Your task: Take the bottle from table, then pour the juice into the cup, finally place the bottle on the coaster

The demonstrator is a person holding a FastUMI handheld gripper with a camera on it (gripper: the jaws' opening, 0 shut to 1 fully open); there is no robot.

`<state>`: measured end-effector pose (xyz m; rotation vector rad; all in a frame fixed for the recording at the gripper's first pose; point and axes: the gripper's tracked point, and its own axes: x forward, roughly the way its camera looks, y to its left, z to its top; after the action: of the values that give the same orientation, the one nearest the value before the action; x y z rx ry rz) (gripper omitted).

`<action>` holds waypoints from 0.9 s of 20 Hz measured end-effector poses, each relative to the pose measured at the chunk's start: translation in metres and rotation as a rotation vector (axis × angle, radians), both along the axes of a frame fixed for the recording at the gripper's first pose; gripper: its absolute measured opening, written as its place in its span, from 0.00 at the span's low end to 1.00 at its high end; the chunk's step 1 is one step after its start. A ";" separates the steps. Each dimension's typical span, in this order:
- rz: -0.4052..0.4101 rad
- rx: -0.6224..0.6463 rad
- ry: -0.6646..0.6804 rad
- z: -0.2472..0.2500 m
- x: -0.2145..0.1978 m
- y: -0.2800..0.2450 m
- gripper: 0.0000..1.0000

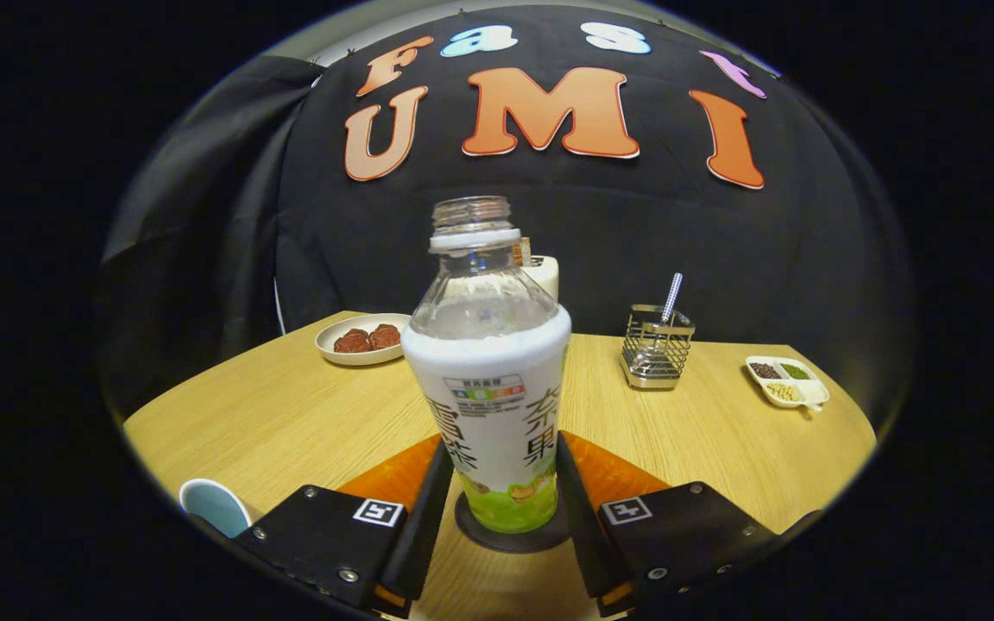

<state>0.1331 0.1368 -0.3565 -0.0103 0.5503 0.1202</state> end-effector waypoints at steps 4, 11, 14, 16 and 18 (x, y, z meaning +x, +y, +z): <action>-0.004 -0.027 -0.045 0.024 -0.005 -0.005 0.80; -0.033 0.009 -0.168 0.102 -0.025 -0.021 0.96; -0.052 0.011 -0.243 0.153 -0.038 -0.034 0.97; -0.057 -0.023 -0.316 0.191 -0.044 -0.042 0.97; -0.060 -0.068 -0.373 0.226 -0.052 -0.048 0.97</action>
<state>0.0815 0.0886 -0.1305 -0.0810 0.1819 0.0391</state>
